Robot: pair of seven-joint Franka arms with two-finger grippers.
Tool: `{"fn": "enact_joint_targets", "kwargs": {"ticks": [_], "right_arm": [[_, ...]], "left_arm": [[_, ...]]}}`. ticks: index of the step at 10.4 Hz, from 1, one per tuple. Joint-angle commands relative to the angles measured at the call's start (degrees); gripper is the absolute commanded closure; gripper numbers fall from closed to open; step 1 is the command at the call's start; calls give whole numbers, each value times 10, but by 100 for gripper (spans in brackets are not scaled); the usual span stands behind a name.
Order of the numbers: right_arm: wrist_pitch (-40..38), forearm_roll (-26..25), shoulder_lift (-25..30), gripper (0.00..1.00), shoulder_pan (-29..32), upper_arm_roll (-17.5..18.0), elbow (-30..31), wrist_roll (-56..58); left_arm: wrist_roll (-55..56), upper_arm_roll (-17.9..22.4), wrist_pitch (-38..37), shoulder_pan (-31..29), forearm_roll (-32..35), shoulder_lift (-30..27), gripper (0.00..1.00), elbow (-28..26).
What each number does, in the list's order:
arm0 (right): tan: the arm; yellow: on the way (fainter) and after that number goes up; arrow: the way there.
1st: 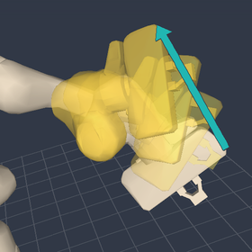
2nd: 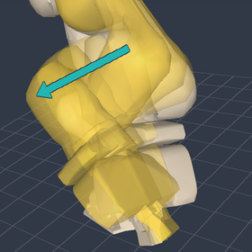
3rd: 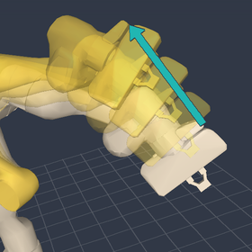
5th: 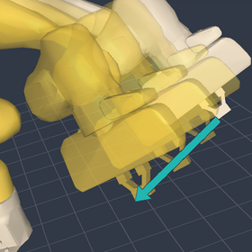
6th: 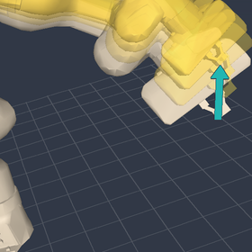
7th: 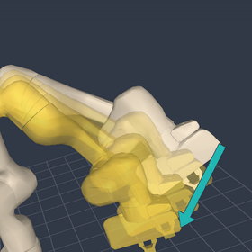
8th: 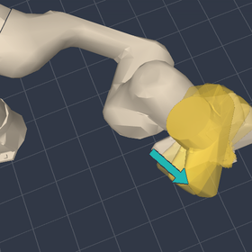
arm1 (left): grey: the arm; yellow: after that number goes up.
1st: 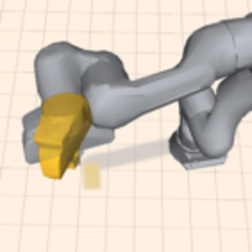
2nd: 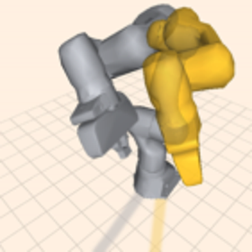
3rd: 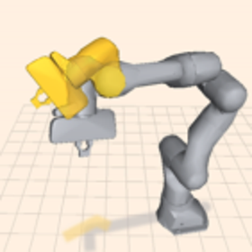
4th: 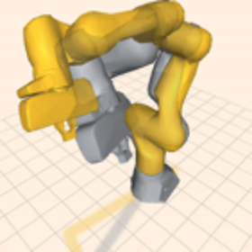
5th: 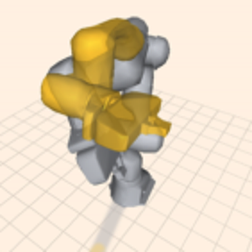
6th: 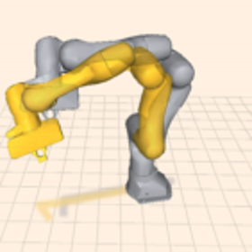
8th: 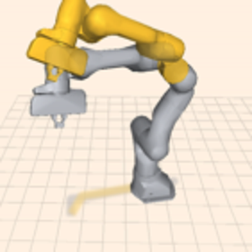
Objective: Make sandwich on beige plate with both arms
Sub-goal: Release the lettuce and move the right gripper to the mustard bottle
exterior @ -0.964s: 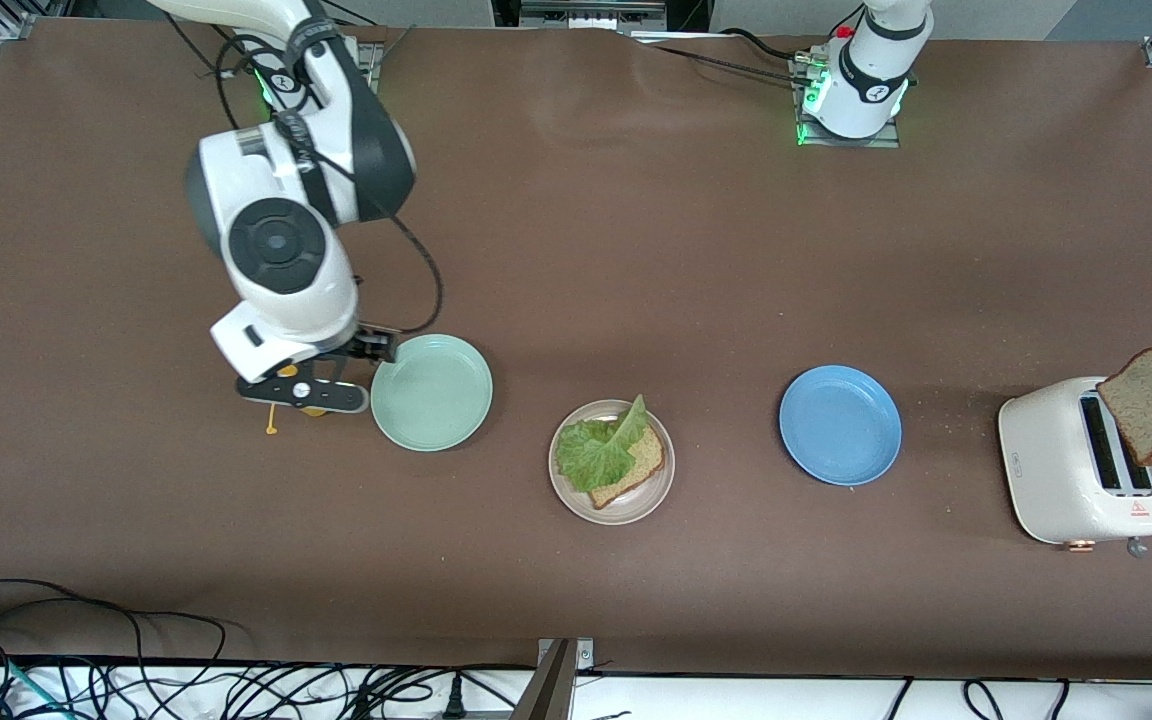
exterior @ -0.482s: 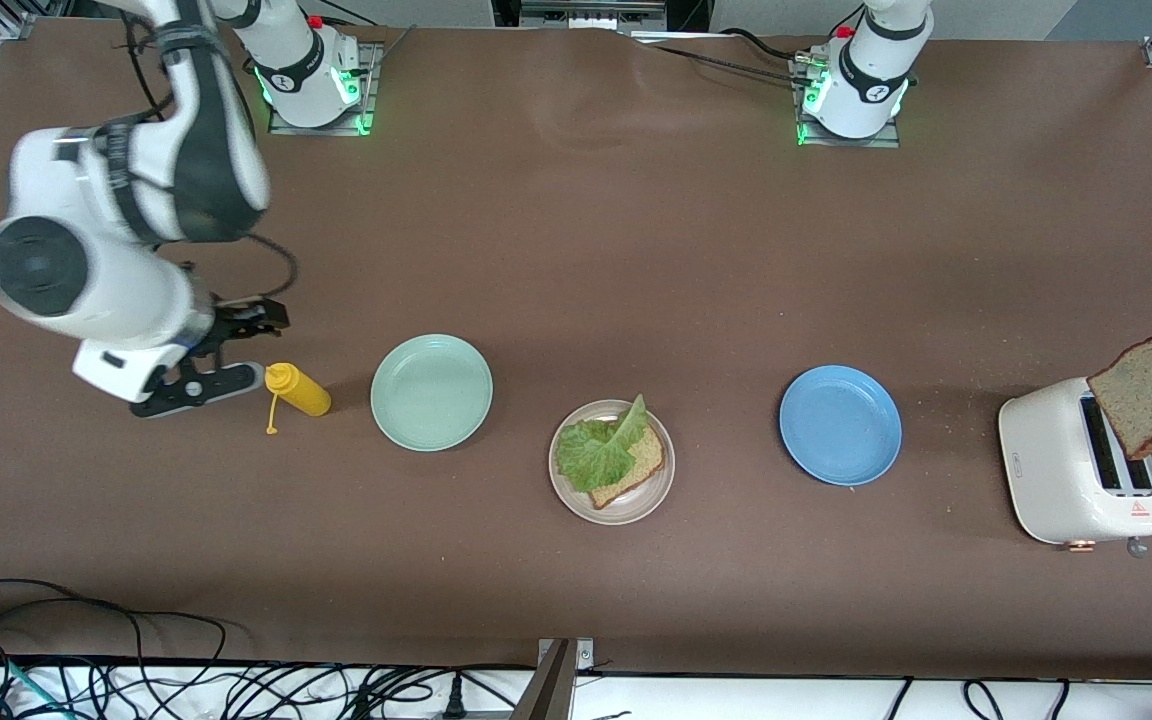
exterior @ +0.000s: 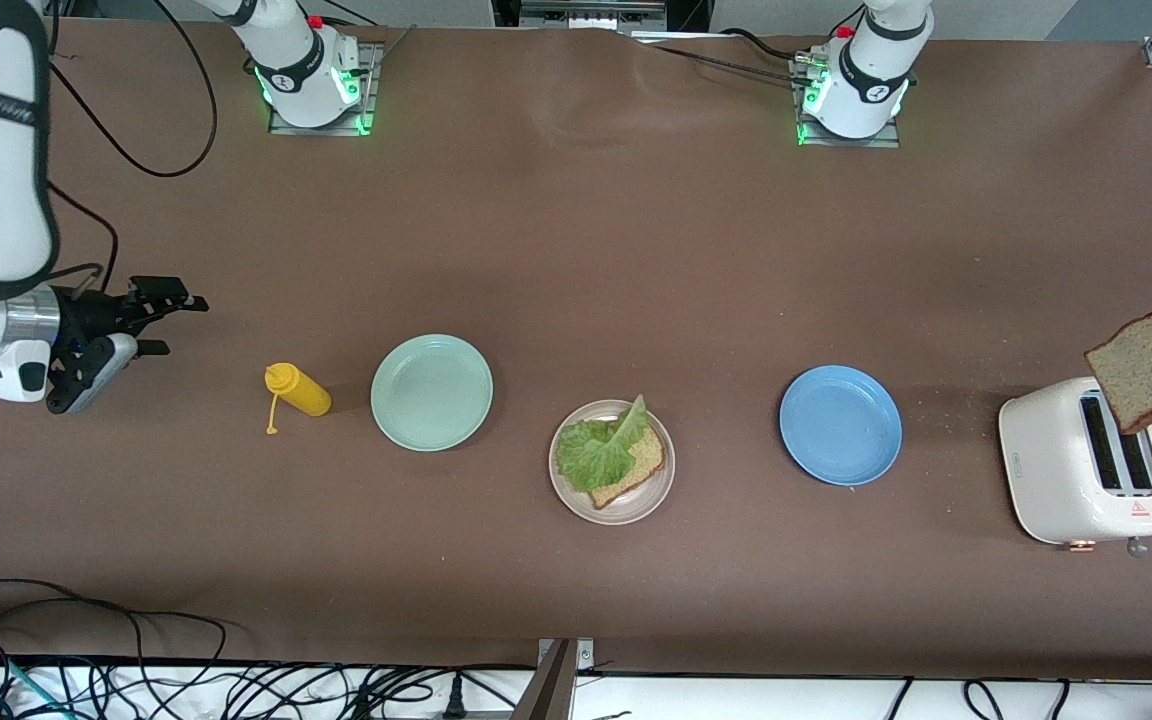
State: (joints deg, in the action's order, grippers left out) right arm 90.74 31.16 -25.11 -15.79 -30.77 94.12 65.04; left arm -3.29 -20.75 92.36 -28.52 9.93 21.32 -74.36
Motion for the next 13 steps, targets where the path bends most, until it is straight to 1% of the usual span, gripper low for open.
{"fn": "enact_joint_targets", "kwargs": {"ticks": [1, 2, 3, 4, 6, 7, 9, 11, 13], "right_arm": [[-24, 99, -49, 0, 40, 7, -2, 210], [-26, 133, -68, 0, 47, 6, -3, 288], [-27, 162, -82, 0, 64, 9, -3, 333], [-43, 213, -104, 0, 71, 11, -3, 364], [-62, 278, -159, 0, 84, 13, -17, 457], [-68, 341, -179, 0, 84, 15, -17, 497], [-71, 428, -216, 0, 84, 17, -17, 577], [-71, 478, -237, 0, 89, 46, -17, 623], [-87, 484, -252, 0, 90, 52, -16, 652]], "left_arm": [[41, -24, -25, -2, -25, -22, 100, -11], [53, -37, -34, 0, -27, -23, 100, -12], [71, -55, -39, -1, -29, -23, 100, -14], [90, -61, -39, 0, -30, -23, 100, -14], [117, -85, -39, 0, -30, -22, 100, -23], [117, -87, -39, 0, -30, -21, 100, -24], [117, -86, -39, 0, -30, -17, 100, -24], [117, -86, -39, -1, -30, -13, 100, -27], [117, -86, -39, -1, -30, -11, 100, -30]]}}
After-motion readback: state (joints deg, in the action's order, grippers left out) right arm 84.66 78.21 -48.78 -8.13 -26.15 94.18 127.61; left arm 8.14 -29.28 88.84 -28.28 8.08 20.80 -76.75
